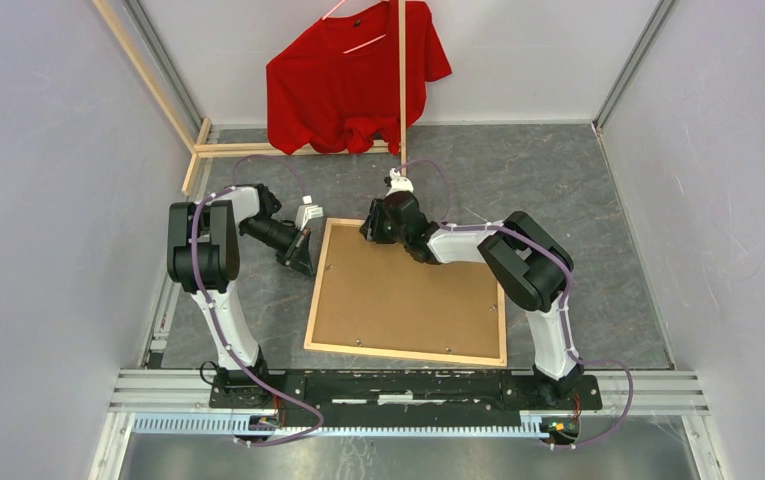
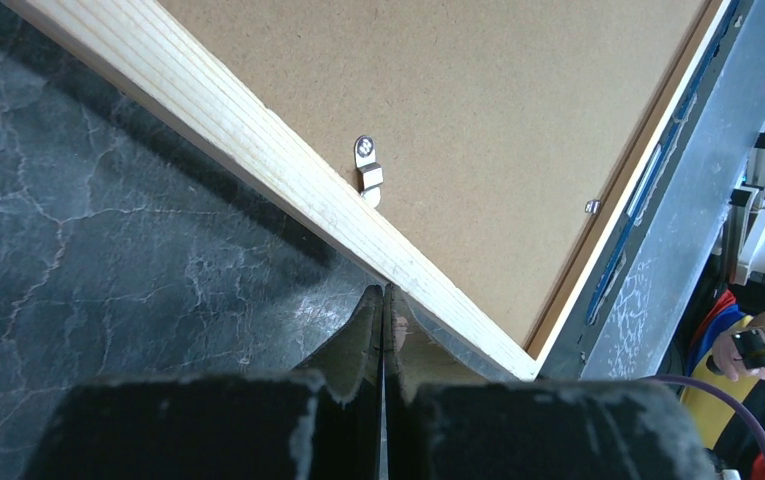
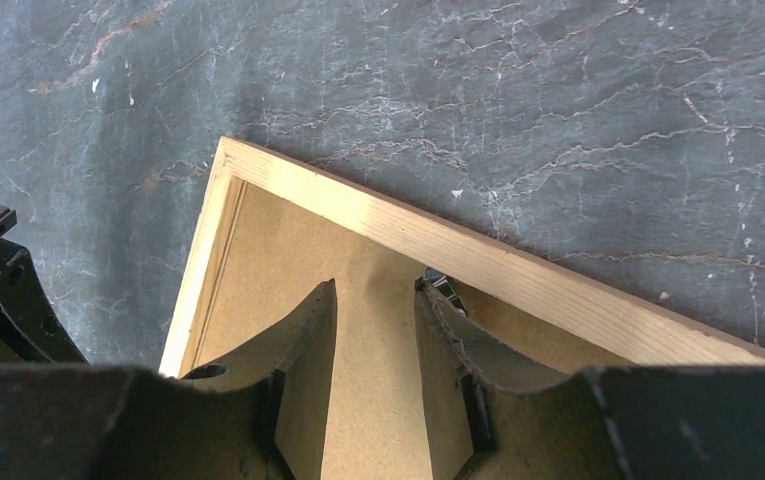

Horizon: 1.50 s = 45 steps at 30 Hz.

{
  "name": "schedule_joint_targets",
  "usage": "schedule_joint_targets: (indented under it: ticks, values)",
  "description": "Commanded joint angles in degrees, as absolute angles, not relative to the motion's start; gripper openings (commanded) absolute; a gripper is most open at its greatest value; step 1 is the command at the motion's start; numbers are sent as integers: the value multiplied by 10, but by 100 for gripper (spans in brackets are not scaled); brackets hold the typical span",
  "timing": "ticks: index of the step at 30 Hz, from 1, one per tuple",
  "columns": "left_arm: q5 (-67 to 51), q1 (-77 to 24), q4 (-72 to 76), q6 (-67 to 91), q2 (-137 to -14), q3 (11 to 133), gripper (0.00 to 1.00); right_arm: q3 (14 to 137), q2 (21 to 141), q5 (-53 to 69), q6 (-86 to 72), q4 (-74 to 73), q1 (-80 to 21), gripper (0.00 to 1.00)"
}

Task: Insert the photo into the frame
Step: Install the photo frame at the center of the board.

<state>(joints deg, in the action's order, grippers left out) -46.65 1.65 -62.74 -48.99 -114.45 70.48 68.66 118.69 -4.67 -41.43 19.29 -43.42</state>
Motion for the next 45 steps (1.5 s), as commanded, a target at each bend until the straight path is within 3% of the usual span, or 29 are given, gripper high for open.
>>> schedule_joint_targets:
  ticks: [1,8,20,29,45]
  values:
    - [-484,18,-634,-519,-1144,703,2,708,1193,-83,-385,184,-428,41]
    - [-483,18,-634,-520,-1141,701,2,687,1129,-60,-363,194,-421,42]
    - [-480,21,-635,-524,-1140,701,2,400,899,-59,-375,216,-319,45]
    - [-479,22,-635,-521,-1138,703,2,366,910,-26,-373,239,-287,42]
    - [-482,22,-635,-521,-1142,705,2,395,965,-84,-347,241,-261,38]
